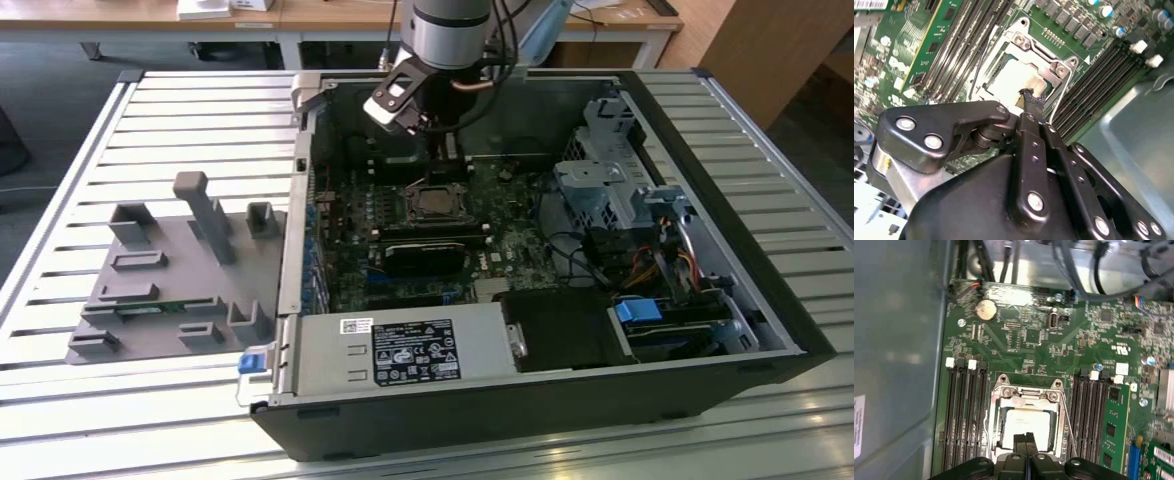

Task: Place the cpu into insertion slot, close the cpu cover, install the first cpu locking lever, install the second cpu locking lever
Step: 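Install the first cpu locking lever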

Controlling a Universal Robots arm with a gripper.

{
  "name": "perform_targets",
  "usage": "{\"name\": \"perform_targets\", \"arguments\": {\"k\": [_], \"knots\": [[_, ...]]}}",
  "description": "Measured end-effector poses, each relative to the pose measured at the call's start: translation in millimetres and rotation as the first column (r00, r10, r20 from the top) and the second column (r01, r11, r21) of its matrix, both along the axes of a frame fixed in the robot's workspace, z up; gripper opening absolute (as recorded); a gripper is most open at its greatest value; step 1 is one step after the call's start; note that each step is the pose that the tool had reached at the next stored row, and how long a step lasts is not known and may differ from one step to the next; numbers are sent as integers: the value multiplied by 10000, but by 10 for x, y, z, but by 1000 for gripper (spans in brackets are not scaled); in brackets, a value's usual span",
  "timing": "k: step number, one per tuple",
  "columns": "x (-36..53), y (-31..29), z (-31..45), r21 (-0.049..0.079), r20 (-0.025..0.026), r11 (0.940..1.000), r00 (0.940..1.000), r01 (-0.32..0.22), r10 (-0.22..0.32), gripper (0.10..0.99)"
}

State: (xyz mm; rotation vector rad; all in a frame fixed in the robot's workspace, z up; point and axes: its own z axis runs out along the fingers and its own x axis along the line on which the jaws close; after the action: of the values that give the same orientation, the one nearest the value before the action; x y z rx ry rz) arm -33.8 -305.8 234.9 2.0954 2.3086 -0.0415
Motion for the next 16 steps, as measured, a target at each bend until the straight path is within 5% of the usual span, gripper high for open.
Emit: {"name": "perform_targets", "arguments": {"k": [8, 16], "knots": [[0, 0, -5, 9, 5, 9897, 9897, -1430, 1430, 106], [0, 0, -10, 67, 18, 9624, 9624, -2717, 2717, 106]]}}
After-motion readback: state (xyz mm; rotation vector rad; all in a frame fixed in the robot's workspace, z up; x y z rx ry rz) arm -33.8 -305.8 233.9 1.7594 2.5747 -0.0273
